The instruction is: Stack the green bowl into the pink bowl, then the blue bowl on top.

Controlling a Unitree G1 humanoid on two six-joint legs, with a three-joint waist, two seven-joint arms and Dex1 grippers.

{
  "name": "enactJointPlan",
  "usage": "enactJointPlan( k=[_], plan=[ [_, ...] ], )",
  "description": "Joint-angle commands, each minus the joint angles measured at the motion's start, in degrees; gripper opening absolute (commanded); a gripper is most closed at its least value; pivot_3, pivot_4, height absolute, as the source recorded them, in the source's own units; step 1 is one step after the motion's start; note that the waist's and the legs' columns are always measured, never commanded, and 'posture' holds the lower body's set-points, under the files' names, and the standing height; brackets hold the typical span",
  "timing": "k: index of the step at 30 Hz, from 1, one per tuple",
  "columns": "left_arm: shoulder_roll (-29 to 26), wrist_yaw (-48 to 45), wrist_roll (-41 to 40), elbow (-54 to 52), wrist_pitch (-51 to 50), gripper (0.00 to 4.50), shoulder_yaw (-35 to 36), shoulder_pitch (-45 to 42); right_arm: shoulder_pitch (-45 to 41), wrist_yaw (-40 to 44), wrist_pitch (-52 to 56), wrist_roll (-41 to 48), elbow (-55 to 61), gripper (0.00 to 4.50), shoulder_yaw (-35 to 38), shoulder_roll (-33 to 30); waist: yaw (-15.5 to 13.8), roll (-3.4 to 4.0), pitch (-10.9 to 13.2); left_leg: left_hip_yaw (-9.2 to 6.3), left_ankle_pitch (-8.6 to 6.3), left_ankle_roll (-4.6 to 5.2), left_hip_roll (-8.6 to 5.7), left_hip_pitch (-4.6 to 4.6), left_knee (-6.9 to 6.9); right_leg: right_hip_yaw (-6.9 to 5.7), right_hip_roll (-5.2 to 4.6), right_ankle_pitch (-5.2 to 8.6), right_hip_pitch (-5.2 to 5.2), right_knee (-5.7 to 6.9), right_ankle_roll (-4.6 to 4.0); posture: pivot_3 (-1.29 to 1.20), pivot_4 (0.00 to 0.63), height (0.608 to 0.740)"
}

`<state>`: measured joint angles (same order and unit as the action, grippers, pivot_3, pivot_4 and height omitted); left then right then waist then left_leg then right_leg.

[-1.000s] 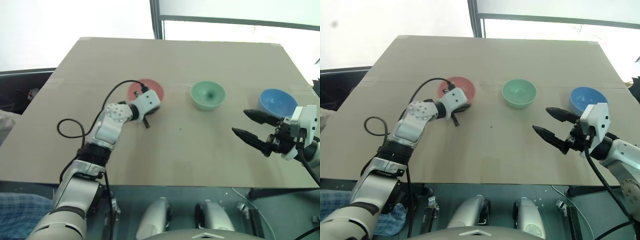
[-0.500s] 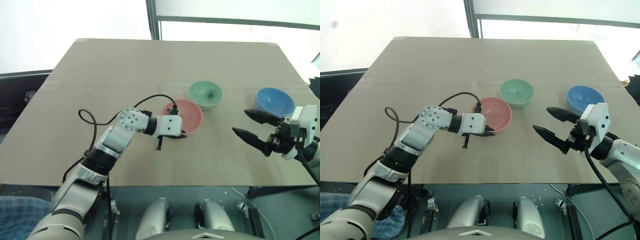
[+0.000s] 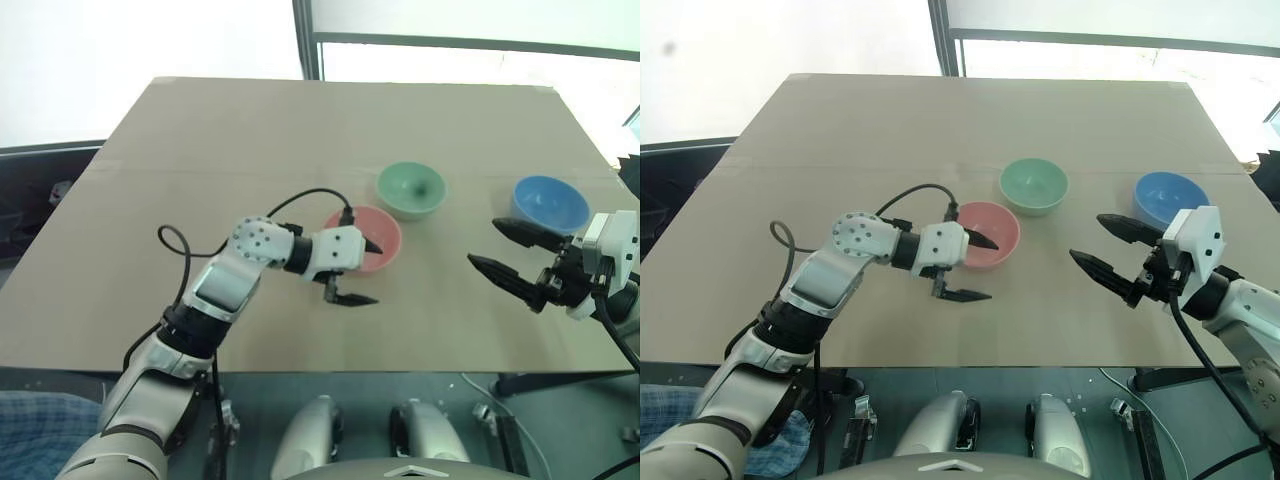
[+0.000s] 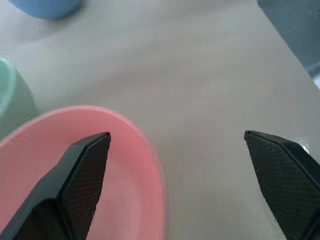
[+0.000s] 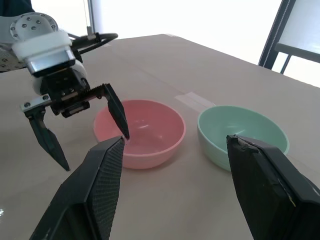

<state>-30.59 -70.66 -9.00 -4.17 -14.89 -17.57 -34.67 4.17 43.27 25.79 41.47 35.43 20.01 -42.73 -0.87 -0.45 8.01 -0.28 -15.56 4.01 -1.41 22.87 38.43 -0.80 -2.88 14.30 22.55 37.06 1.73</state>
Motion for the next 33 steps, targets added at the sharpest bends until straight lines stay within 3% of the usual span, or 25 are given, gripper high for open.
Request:
enactJointPlan(
  k=[1,5,9,17,25,33],
  plan=[
    [1.59,3.37,-9.66,-5.61,-6.57,4.40,7.96,2.02,-0.54,0.48,-1.46,0.06,0.56,3.44,1.68,-0.19,0.03,0.00,0.00,0.00,0.00,0.00,0.00,0.00,0.00,0.00,0.00,0.00,0.00,0.00,0.00,0.00,0.150,0.740],
    [0.31,6.84,-17.26,-10.22,-12.83,4.40,15.98,7.44,-1.16,1.38,-2.08,-1.78,-1.63,3.44,1.53,-1.14,0.22,0.01,0.00,0.00,0.01,-0.01,0.02,-0.04,0.00,0.02,0.00,0.00,0.00,0.00,0.00,0.00,0.150,0.740],
    [-2.59,9.79,-20.72,-12.65,-16.14,4.40,21.58,11.06,-3.36,0.49,-4.63,-9.74,-6.66,3.44,-1.42,-2.71,-0.01,0.01,0.01,0.00,0.01,-0.03,0.03,-0.09,0.00,0.02,0.01,0.00,-0.03,0.03,0.00,0.00,0.150,0.740],
    [-10.95,10.97,-24.84,-11.92,-15.32,4.40,35.61,16.99,-16.15,1.77,-7.81,-19.95,-19.13,3.44,-11.17,-2.66,0.14,0.05,0.04,0.01,0.15,-0.28,0.03,-0.15,-0.04,0.03,0.00,0.01,-0.06,0.01,-0.02,0.00,0.150,0.740],
    [-15.28,8.80,-27.82,-10.77,-15.11,4.40,41.17,21.60,-37.30,1.98,-11.27,-36.39,-38.53,3.44,-28.24,1.85,0.13,0.05,0.07,0.03,0.17,-0.32,0.02,-0.12,-0.06,0.05,-0.02,0.01,0.01,-0.02,-0.03,0.00,0.150,0.740],
    [-16.67,8.04,-29.18,-12.46,-14.13,4.40,43.43,26.50,-49.65,5.13,-18.19,-47.80,-55.83,3.44,-38.72,6.01,0.44,0.06,0.10,0.04,0.17,-0.34,-0.02,-0.03,-0.16,0.06,-0.07,0.01,0.11,-0.16,-0.05,0.00,0.150,0.740]
  ],
)
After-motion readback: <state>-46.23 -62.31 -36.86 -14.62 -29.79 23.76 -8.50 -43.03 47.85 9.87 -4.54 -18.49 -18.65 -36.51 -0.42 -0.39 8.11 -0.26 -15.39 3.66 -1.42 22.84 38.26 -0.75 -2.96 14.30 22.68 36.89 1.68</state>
